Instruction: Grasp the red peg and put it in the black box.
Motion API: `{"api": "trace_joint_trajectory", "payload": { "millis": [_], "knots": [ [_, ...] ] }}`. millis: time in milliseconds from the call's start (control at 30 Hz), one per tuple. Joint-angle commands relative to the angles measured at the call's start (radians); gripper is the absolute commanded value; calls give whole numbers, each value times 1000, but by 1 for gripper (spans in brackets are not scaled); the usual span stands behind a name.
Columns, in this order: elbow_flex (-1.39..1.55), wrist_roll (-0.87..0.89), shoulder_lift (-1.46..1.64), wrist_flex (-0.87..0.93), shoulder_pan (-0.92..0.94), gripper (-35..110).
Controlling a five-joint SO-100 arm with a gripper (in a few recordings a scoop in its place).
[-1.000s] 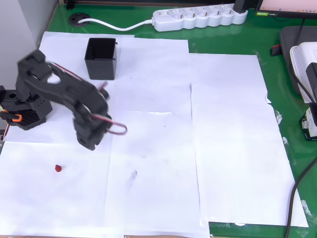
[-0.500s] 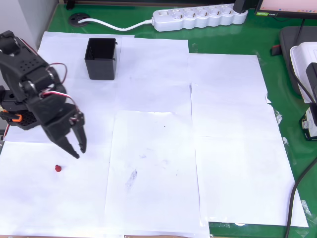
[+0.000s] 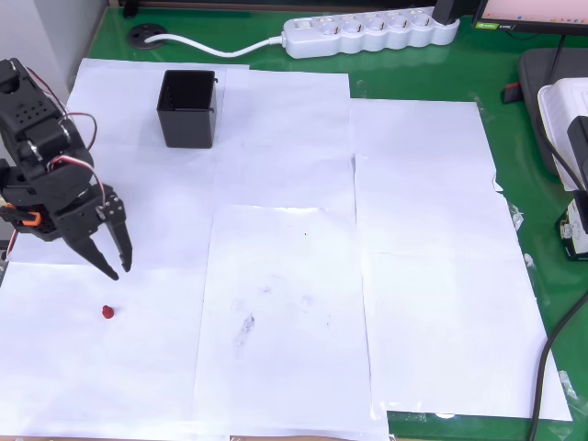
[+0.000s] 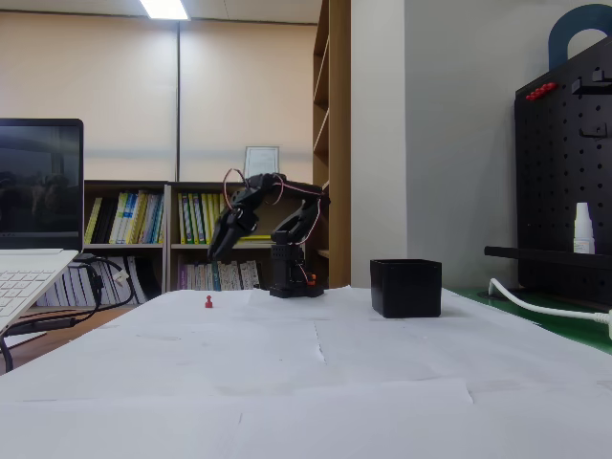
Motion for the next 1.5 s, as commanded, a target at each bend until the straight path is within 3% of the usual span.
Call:
{"api": "trace_joint_trajectory", "payload": {
  "millis": [0,200,367,433,533,567,800,1467],
  "knots": [
    [-32,0,-84,-17,11,2],
    [2,71,-156,12,-15,7],
    [-52,123,-152,-224,-5,7],
    [-127,115,-146,-402,18,7],
    [-408,98,-67,-1085,58,7],
    [-420,86,-38,-1137,74,7],
    [-419,61,5,-1111,83,9],
    [-411,-101,563,-1427,117,14]
  ]
}}
